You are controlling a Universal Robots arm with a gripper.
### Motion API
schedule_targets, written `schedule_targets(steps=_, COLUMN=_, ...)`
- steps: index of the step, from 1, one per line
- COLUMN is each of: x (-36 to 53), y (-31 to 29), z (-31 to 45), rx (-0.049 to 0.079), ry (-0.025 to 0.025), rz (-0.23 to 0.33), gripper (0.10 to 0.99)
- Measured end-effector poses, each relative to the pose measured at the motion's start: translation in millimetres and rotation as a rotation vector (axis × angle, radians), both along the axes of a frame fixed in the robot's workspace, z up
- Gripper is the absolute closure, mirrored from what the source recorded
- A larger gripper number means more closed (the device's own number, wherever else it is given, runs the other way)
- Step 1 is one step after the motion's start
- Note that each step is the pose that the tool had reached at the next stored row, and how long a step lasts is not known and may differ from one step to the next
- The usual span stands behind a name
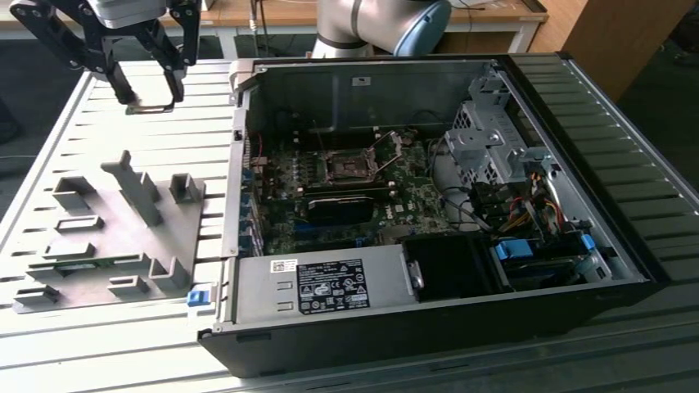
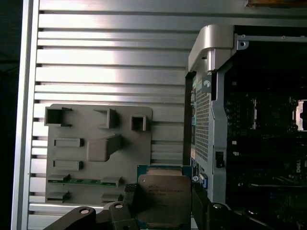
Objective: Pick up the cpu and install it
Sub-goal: 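Pick up the cpu and move it towards the insertion slot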
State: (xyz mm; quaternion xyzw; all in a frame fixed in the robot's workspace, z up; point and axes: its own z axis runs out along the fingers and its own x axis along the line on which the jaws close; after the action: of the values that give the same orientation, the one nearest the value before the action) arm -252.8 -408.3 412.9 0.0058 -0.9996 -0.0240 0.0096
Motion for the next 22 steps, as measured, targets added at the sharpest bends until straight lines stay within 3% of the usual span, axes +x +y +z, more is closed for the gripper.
schedule_targets(steps=22, x=20.0, y=0.2, z=0.0, rx=0.000, ry=0.0000, rz=0.000, gripper=0.545)
